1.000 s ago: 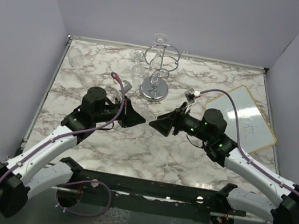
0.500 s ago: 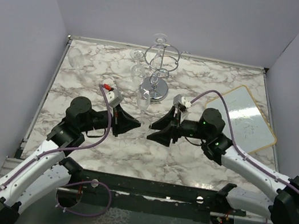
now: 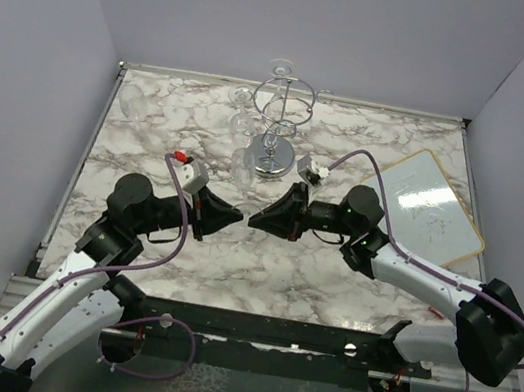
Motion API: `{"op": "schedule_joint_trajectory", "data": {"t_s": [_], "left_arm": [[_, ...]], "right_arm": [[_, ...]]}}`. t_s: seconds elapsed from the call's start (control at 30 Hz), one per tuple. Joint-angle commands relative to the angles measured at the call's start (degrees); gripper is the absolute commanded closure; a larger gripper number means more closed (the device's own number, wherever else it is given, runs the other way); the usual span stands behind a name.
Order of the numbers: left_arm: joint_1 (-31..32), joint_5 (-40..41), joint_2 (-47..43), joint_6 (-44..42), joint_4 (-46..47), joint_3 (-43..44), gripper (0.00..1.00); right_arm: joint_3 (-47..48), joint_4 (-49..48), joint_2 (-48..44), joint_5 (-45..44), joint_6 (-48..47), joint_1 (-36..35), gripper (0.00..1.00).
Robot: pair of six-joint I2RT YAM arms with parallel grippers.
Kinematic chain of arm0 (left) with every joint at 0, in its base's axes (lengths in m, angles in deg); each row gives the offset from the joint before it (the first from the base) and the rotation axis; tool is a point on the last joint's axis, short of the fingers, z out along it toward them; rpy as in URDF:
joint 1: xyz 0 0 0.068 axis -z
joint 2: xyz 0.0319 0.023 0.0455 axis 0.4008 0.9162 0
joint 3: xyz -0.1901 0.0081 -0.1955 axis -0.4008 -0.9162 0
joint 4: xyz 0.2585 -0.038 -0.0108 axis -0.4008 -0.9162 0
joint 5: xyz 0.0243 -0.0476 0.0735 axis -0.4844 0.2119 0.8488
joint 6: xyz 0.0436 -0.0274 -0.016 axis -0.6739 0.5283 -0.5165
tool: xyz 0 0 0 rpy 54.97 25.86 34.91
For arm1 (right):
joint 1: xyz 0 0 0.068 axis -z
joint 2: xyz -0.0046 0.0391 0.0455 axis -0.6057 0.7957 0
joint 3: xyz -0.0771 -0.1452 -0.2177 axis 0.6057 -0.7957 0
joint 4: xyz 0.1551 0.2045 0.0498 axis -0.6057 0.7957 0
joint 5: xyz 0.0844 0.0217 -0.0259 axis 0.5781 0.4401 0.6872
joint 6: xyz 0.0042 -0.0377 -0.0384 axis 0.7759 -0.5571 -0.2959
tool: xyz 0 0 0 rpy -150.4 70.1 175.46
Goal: Take the wine glass off the wine glass rack
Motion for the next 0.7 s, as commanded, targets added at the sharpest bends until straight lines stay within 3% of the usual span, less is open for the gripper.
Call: {"op": "schedule_joint_trajectory", "data": {"t_s": [0.0,0.13,0.33,0.47,0.57,0.67], "left_arm": [[0.32,-0.76,-1.57,-2.60,-0.28,-0.22,1.00],[0.26,-0.43,-1.04,-1.88,-1.02,1.11,0.98],[0.26,2.49,-0.94,-0.24,-6.25,5.74,0.45],[0.26,5.58,-0.52,2.60,-10.01,10.62,0.21],[0.25,9.35,2.06,6.70,-14.00,15.83,0.07],[0.30,13.58,5.72,12.42,-17.87,20.21,0.05]], "right_arm": [[-1.02,-10.44,0.05,-0.94,0.65,-0.30,0.99],[-1.77,-11.72,1.33,0.92,-4.57,-0.31,0.99],[-1.56,-8.67,1.64,5.89,-15.39,-0.30,0.99],[-3.42,-5.35,1.06,9.00,-27.23,-0.31,0.99],[-4.64,-1.63,0.90,9.79,-36.69,-0.31,0.99],[-6.10,2.30,0.24,10.76,-48.69,-0.31,0.99]]}}
